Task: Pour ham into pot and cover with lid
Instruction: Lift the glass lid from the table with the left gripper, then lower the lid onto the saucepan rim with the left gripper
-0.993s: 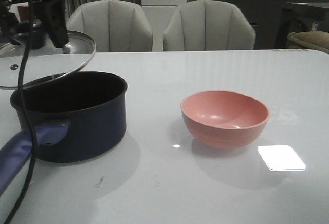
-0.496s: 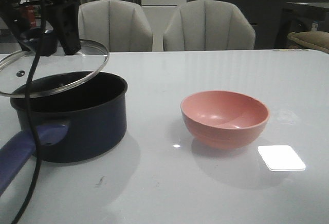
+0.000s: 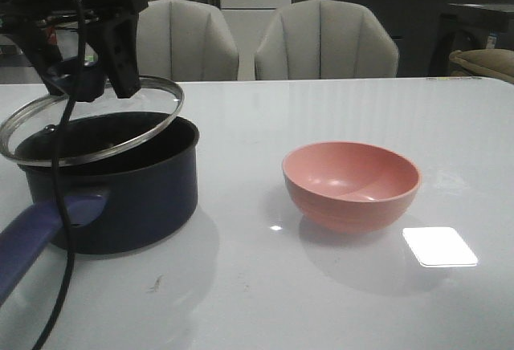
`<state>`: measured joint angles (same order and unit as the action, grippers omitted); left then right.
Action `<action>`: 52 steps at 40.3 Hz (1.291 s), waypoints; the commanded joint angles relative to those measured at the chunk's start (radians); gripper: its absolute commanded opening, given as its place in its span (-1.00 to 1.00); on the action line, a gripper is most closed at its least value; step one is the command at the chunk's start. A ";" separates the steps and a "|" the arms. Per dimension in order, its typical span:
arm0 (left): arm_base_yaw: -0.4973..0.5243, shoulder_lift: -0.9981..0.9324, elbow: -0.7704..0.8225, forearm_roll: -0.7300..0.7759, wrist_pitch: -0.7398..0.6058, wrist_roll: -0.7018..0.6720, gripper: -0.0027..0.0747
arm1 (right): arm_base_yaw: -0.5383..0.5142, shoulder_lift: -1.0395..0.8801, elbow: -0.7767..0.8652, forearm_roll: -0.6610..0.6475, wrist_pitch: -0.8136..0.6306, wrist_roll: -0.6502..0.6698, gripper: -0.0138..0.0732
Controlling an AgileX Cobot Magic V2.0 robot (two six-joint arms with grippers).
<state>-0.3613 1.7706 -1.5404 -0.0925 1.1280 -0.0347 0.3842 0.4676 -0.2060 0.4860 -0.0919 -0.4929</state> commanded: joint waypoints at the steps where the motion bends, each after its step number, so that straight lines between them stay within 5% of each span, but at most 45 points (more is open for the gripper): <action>1: -0.009 -0.053 -0.037 -0.013 -0.055 0.000 -0.25 | 0.001 0.003 -0.027 0.003 -0.068 -0.006 -0.32; 12: -0.009 -0.053 -0.037 -0.008 -0.071 0.000 -0.04 | 0.001 0.003 -0.027 0.003 -0.068 -0.006 -0.32; 47: -0.009 0.022 -0.049 -0.035 -0.065 0.000 -0.03 | 0.001 0.003 -0.027 0.003 -0.068 -0.006 -0.32; 52: -0.010 0.024 -0.049 -0.038 -0.065 0.000 0.12 | 0.001 0.003 -0.027 0.003 -0.068 -0.006 -0.32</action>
<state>-0.3613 1.8430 -1.5581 -0.1111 1.0785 -0.0321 0.3842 0.4676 -0.2060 0.4860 -0.0919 -0.4929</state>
